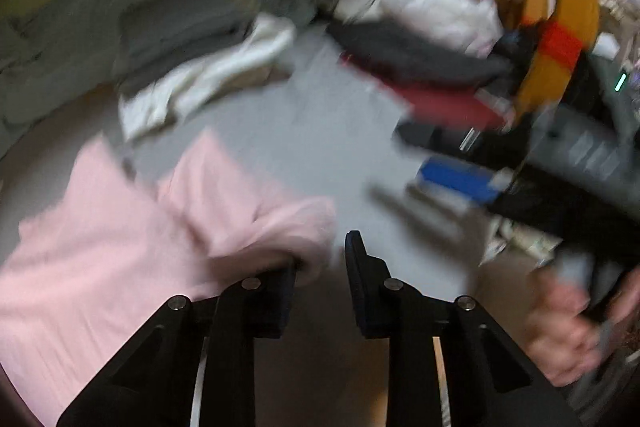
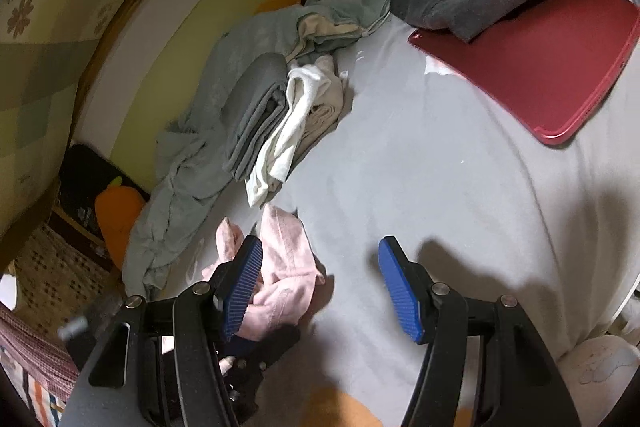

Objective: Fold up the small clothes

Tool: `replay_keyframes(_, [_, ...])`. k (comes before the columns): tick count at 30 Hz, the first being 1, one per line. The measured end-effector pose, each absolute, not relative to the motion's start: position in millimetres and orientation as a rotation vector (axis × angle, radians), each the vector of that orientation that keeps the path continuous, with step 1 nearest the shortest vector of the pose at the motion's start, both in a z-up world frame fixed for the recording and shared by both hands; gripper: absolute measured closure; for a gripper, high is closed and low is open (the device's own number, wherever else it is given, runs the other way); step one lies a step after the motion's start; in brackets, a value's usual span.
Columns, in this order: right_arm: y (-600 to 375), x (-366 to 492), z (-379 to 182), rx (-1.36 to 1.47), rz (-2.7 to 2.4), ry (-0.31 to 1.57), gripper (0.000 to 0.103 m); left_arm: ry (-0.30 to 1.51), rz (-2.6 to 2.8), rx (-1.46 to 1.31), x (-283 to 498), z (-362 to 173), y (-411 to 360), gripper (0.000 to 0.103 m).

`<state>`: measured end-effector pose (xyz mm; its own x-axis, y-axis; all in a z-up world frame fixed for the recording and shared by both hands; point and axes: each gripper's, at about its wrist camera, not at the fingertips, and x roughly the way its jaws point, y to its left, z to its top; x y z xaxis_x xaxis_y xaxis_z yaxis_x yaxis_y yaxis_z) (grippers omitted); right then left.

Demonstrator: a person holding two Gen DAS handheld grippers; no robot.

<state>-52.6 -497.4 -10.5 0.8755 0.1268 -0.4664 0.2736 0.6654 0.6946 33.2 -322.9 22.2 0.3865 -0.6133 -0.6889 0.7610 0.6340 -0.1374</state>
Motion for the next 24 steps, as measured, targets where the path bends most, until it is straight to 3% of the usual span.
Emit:
replay_keyframes(4, [-507.1, -66.1, -1.7, 0.818, -0.173, 0.452, 0.040, 0.666, -0.799, 0.124, 44.2, 46.9, -304.1, 0.079])
replay_keyframes(9, [-507.7, -61.6, -5.2, 0.840, -0.109, 0.484, 0.040, 0.702, -0.799, -0.080, 72.0, 50.2, -251.9, 0.078])
replay_keyframes(17, [-493.6, -52.0, -2.6, 0.780, -0.070, 0.518, 0.040, 0.629, -0.842, -0.177, 74.1, 72.9, -224.7, 0.050])
replay_keyframes(24, [-481.1, -30.3, -19.3, 0.800, 0.071, 0.628, 0.040, 0.626, -0.726, -0.098, 68.4, 64.5, -225.5, 0.048])
